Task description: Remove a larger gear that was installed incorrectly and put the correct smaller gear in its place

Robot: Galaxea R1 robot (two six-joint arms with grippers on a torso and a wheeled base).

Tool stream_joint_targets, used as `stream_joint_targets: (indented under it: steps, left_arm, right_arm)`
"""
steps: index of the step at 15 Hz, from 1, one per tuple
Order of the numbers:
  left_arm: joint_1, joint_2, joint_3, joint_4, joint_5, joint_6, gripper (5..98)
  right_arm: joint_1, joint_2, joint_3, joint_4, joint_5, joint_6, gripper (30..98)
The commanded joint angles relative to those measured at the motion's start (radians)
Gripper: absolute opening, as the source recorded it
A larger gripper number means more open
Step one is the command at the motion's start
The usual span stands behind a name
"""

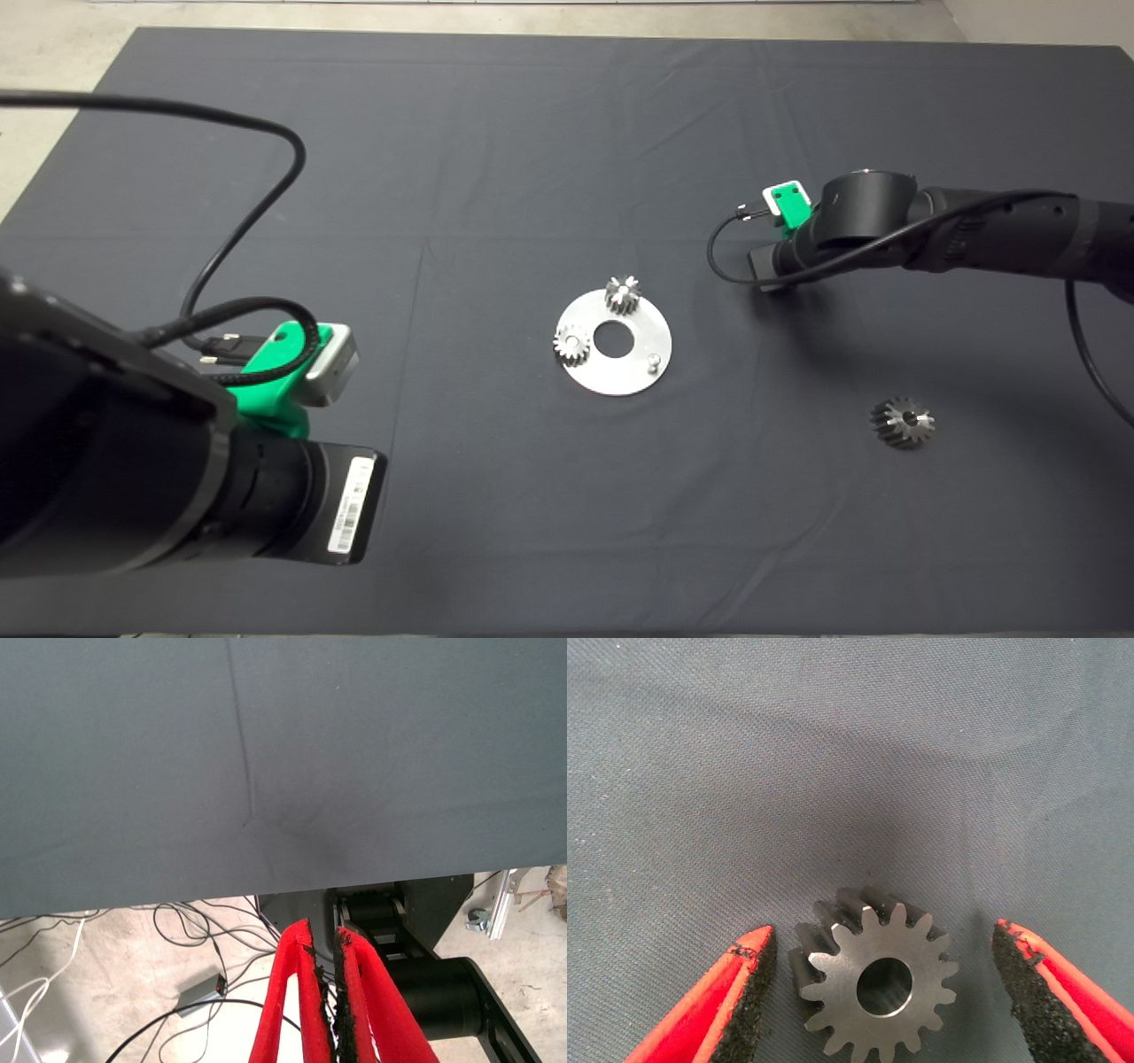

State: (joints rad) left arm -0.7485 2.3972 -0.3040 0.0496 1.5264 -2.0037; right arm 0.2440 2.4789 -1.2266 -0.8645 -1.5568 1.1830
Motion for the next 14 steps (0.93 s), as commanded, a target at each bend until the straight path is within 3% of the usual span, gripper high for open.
stream_joint_targets:
  steps: [1,14]
  left_arm:
    - [-0.017,0.02,-0.015,-0.01,0.069,-0.005,5.3]
    - [-0.017,0.024,-0.015,-0.01,0.07,-0.006,5.3]
  right_arm:
    - [-0.018,-0.013,-0.01,-0.008,0.014,0.006,65.1]
    - [-0.012,-0.035,0.018,-0.007,0.012,0.009,46.5]
